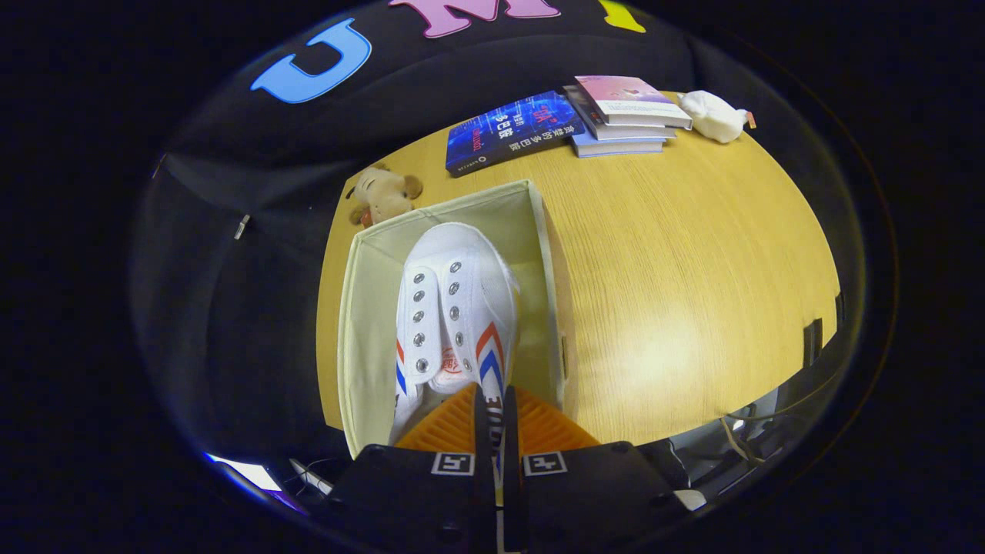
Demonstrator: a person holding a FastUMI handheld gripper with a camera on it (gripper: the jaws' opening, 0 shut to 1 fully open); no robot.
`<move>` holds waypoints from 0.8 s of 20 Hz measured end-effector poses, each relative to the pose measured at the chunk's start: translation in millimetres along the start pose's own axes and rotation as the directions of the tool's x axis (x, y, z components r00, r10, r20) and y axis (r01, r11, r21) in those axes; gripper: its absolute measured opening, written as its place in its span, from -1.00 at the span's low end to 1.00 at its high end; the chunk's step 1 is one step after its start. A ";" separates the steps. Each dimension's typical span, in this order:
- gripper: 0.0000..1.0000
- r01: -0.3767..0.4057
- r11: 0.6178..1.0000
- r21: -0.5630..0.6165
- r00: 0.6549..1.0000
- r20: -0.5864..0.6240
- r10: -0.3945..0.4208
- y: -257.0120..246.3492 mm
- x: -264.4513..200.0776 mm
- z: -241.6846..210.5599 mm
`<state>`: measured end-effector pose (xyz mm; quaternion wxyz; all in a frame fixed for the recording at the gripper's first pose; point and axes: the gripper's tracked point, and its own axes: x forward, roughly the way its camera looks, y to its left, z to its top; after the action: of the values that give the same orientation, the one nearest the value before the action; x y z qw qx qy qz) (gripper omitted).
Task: Open the storage box then place both shoes into the box .Put the left shoe in first, then the right shoe, with the right side of both shoes facing outward in a uniform manner.
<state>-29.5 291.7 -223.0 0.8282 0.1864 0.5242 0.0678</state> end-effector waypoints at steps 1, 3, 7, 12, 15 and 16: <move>-0.83 0.002 1.000 -0.005 1.000 -0.012 -0.002 0.5 1.0 -4.4; -0.64 -0.027 1.000 -0.014 1.000 -0.007 0.027 10.1 -0.3 -7.2; 0.41 -0.085 0.991 -0.101 0.992 0.088 0.094 33.6 -25.3 17.0; 0.98 -0.038 0.969 -0.243 0.966 0.241 0.098 19.0 -63.0 47.2; 0.98 -0.033 0.965 -0.260 0.944 0.309 0.116 -3.7 -85.9 68.5; 0.98 -0.031 0.963 -0.266 0.936 0.331 0.122 -13.9 -93.9 76.1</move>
<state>-4.1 232.0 -120.1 0.9208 0.1070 0.3503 0.1338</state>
